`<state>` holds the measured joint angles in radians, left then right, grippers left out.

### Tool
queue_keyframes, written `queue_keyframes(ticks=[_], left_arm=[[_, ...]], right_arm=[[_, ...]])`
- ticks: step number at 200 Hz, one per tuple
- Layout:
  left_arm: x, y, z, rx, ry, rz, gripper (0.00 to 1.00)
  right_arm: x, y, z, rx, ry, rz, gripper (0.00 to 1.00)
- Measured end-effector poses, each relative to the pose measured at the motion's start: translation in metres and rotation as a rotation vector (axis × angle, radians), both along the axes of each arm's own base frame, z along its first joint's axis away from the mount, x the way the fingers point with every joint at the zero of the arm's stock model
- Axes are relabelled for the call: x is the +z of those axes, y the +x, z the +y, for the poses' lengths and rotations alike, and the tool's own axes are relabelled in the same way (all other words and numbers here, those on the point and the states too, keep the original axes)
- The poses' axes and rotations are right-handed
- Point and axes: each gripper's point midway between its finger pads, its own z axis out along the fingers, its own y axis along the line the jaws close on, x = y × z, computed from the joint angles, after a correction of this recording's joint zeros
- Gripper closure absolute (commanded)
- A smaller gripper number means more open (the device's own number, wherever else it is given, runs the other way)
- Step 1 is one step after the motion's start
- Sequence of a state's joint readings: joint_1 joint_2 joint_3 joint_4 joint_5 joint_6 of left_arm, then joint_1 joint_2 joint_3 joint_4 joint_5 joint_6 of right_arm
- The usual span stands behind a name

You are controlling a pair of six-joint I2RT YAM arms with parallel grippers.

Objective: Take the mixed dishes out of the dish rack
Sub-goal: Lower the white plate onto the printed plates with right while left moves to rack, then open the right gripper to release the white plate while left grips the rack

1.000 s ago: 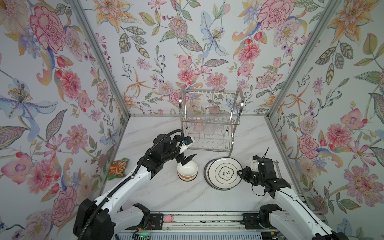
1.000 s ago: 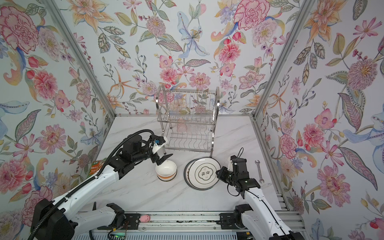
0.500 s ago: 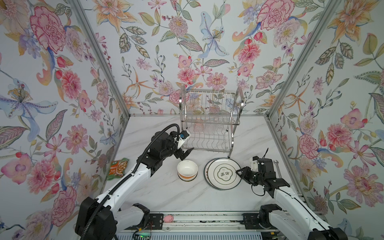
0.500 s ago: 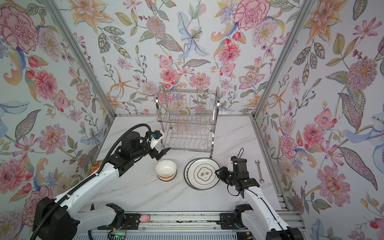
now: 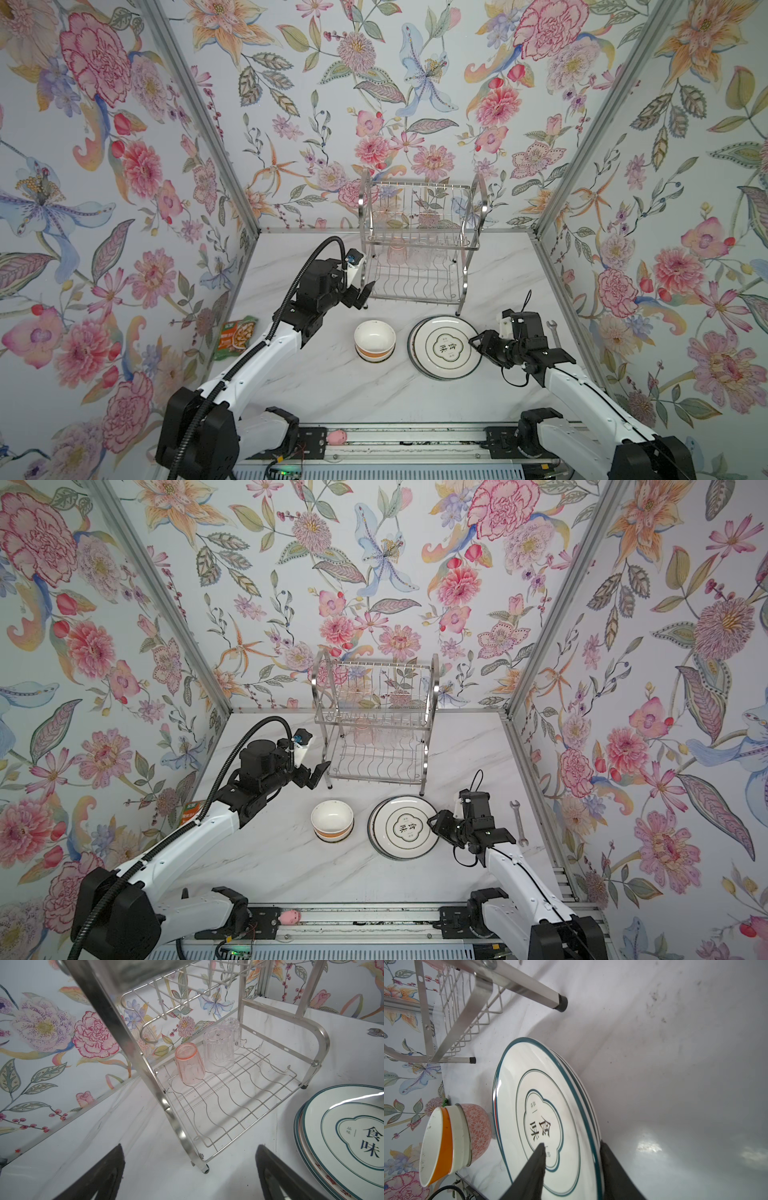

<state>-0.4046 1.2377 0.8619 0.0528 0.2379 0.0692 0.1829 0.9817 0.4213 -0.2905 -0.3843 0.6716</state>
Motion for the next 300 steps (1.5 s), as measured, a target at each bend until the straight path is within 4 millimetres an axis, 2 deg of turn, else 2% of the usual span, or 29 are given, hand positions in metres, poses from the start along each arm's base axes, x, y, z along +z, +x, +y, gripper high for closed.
queue_keyframes(ticks=[32, 64, 88, 129, 154, 182, 196, 269, 300], left_arm=[[-0.023, 0.008, 0.0, 0.021, 0.025, 0.064, 0.04], [-0.04, 0.014, -0.001, 0.032, 0.034, 0.108, 0.07], [-0.051, 0.025, -0.003, 0.053, 0.042, 0.135, 0.12], [-0.07, 0.047, -0.01, 0.08, 0.024, 0.179, 0.19], [-0.079, 0.062, -0.011, 0.113, 0.008, 0.19, 0.24], [-0.092, 0.069, -0.012, 0.141, -0.011, 0.211, 0.28], [-0.095, 0.072, -0.012, 0.152, -0.024, 0.214, 0.32], [-0.086, 0.083, -0.014, 0.214, -0.146, 0.189, 0.52], [-0.089, 0.083, -0.01, 0.249, -0.175, 0.195, 0.59]], right_arm=[[-0.002, 0.003, 0.003, 0.015, -0.02, 0.014, 0.45], [0.007, 0.012, 0.009, 0.034, -0.032, -0.014, 0.39], [0.011, 0.016, 0.012, 0.041, -0.03, -0.039, 0.36], [0.016, 0.021, 0.013, 0.059, -0.056, -0.079, 0.24], [0.035, 0.025, 0.011, 0.065, -0.094, -0.177, 0.14], [0.062, 0.03, 0.001, 0.039, -0.143, -0.309, 0.06], [0.071, 0.031, -0.004, 0.026, -0.164, -0.355, 0.0], [0.091, 0.033, -0.014, 0.027, -0.241, -0.468, 0.01], [0.097, 0.034, -0.015, 0.035, -0.258, -0.5, 0.01]])
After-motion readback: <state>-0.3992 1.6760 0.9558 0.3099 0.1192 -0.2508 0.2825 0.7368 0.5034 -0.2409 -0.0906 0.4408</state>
